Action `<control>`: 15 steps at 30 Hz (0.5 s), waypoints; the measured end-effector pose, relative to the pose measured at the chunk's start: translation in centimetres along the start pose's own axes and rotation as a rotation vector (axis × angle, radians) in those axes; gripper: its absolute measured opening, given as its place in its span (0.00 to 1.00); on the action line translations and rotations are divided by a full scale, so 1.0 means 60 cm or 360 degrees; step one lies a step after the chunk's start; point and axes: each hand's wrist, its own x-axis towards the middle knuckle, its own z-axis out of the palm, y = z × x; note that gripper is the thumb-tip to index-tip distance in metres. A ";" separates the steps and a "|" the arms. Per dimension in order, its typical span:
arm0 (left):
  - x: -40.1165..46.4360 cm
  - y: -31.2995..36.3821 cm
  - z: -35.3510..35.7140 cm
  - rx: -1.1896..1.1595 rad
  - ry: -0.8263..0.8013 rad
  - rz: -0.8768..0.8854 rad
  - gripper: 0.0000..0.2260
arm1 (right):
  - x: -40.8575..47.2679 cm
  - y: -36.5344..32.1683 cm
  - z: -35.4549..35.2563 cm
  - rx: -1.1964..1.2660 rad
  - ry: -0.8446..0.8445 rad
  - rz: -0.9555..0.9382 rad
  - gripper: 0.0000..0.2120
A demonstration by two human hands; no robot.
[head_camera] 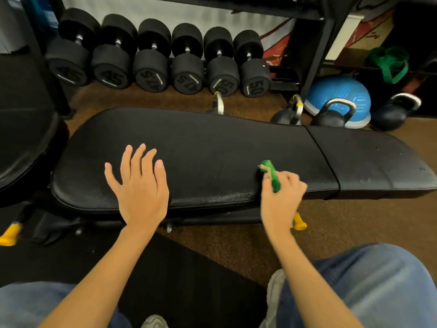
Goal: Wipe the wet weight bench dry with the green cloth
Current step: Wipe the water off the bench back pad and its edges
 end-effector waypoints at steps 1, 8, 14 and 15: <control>0.000 0.000 0.000 -0.0024 0.0001 -0.0006 0.20 | -0.015 -0.016 0.006 0.0028 -0.0015 -0.0012 0.03; 0.004 -0.002 -0.006 -0.0285 0.0000 -0.0075 0.22 | -0.102 -0.106 0.025 0.0275 -0.0355 -0.0131 0.05; 0.005 -0.007 -0.017 -0.0586 0.0047 -0.0171 0.22 | -0.137 -0.163 0.019 0.0652 -0.0915 -0.0246 0.07; 0.005 -0.009 -0.017 -0.0603 0.0053 -0.0189 0.23 | -0.126 -0.159 0.009 0.0678 -0.0963 -0.0251 0.07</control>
